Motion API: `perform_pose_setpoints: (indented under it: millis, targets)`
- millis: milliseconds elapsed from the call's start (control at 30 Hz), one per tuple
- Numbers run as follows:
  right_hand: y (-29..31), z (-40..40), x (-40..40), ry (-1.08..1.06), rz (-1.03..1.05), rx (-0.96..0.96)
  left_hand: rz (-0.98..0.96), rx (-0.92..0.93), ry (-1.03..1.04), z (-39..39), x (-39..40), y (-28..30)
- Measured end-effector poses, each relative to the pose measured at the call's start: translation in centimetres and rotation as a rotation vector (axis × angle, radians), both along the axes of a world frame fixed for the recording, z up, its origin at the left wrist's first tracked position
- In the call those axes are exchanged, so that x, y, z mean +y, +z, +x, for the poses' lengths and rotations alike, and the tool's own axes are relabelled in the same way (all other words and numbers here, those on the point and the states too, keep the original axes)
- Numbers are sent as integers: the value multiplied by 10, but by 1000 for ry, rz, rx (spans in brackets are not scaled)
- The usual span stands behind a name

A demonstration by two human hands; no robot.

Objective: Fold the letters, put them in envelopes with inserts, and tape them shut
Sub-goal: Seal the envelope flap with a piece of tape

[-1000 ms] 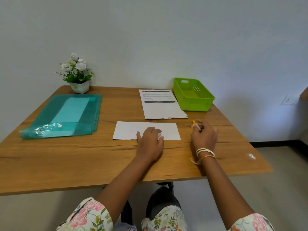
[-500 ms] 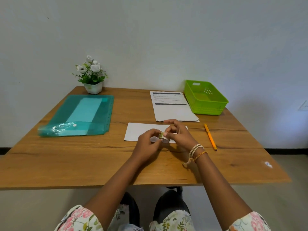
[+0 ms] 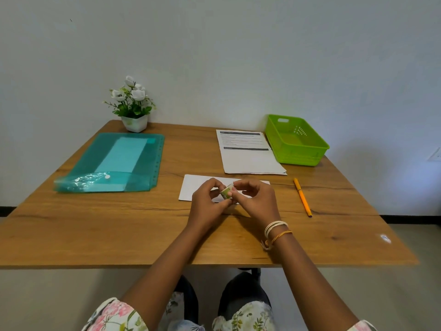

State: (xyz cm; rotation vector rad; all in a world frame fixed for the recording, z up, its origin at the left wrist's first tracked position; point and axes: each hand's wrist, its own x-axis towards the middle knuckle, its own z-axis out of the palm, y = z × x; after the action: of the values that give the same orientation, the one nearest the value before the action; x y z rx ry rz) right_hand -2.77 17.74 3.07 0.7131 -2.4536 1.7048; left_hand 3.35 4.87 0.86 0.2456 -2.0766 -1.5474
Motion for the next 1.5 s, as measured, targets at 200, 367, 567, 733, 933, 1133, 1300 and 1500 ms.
perform_pose_setpoints:
  millis: [200,367,567,733,933,1133,1300,1500]
  targets:
    - [3,3,0,-11,68,113,-13,-18,29,0,0,0]
    - [6,-5,0,-157,-110,-89,-6,-29,19,-1,1,0]
    - [8,-16,11,-115,-520,-645,2,-68,-26,-1,1,0]
    - [7,-23,18,-173,-812,-831,11,-31,23,0,-1,-2]
    - [4,-28,23,-151,-883,-857,-5,24,131,-4,-2,-3]
    - [-3,-32,22,-144,-862,-809,-260,-4,260,-28,-28,6]
    - [-9,-29,21,-137,-749,-721,-380,-135,345,-65,-55,14]
    - [-14,-33,19,-142,-674,-691,-417,-212,323,-95,-69,7]
